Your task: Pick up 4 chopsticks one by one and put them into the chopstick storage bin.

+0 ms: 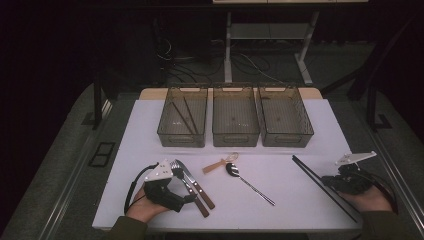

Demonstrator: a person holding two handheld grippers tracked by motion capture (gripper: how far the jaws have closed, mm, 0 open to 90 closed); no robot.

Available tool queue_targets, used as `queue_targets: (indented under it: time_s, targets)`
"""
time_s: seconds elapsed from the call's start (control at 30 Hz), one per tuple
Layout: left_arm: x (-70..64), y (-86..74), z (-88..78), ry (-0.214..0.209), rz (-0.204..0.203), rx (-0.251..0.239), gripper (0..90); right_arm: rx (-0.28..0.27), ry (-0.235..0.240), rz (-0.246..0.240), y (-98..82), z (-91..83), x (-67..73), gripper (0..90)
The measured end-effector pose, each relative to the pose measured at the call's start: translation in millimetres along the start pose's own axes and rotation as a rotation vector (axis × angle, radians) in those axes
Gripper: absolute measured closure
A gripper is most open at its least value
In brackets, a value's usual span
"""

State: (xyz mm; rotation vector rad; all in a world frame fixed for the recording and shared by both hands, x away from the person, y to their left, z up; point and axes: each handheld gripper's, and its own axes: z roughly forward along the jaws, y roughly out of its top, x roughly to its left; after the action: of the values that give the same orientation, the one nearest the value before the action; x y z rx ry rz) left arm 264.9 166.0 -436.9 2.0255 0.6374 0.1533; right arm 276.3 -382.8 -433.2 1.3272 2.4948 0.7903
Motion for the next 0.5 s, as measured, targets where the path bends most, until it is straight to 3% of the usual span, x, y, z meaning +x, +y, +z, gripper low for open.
queue_targets:
  time_s: [0.23, 0.5]
  targets:
    - [-0.4, 0.1, 0.5, -0.004, 0.001, 0.005, 0.0, -0.053, 0.02, 0.02, 0.3, -8.2, -4.8, 86.2]
    - [-0.7, 0.0, 1.0, -0.007, 0.003, 0.005, 0.0, -0.09, 0.011, 0.02, 1.4, -16.1, -5.2, 86.2]
